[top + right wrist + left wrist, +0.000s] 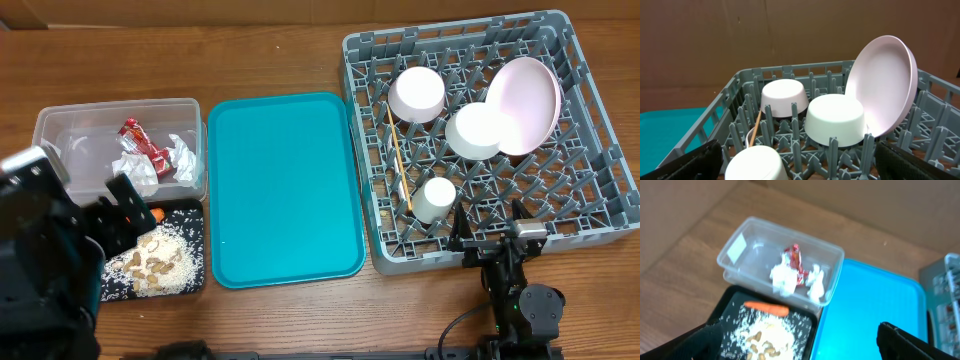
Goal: Sort waste into correct bins and load items into the dishwasher
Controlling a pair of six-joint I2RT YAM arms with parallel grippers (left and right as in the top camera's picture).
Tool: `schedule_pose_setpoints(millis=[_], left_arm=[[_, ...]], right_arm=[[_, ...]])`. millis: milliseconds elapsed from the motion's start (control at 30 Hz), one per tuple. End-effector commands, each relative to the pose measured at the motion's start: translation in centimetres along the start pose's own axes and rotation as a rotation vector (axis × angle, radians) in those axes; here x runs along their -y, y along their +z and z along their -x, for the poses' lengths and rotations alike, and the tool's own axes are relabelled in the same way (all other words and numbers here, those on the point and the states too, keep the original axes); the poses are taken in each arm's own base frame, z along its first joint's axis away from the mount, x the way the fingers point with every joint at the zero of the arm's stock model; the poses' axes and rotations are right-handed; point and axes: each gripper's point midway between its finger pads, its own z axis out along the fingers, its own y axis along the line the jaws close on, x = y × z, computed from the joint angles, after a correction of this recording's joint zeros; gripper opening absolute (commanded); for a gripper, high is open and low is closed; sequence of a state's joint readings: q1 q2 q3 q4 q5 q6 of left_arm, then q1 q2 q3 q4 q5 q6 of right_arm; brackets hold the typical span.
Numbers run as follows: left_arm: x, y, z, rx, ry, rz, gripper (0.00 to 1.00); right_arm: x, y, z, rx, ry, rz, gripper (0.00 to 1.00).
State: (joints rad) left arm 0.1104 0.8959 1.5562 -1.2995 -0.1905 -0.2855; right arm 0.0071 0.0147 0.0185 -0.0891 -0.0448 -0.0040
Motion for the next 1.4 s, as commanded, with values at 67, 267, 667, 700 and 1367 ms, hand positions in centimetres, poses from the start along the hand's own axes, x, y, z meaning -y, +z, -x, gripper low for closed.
schedule_pose_setpoints(millis=[67, 267, 667, 700, 1367], left_arm=[[-0.2, 1.7, -3.9, -0.038, -0.004, -0.015, 1.00], [0.1, 4.7, -6.9, -0.019, -0.120, -0.042, 1.00], [2.2, 11.5, -11.2, 0.138, -0.329, -0.222, 1.00], [2.4, 11.9, -11.5, 0.154, -0.331, -0.243, 1.00], [3.9, 15.9, -17.1, 0.353, -0.302, -0.433, 1.00]], right_arm=[[0.1, 0.0, -0.1, 0.009, 0.004, -0.001, 1.00], [0.1, 0.0, -0.1, 0.009, 0.004, -0.001, 1.00], [0.1, 0.0, -0.1, 0.009, 0.004, -0.001, 1.00], [0.1, 0.0, -0.1, 0.009, 0.004, -0.002, 1.00], [0.1, 0.0, -0.1, 0.009, 0.004, -0.001, 1.00]])
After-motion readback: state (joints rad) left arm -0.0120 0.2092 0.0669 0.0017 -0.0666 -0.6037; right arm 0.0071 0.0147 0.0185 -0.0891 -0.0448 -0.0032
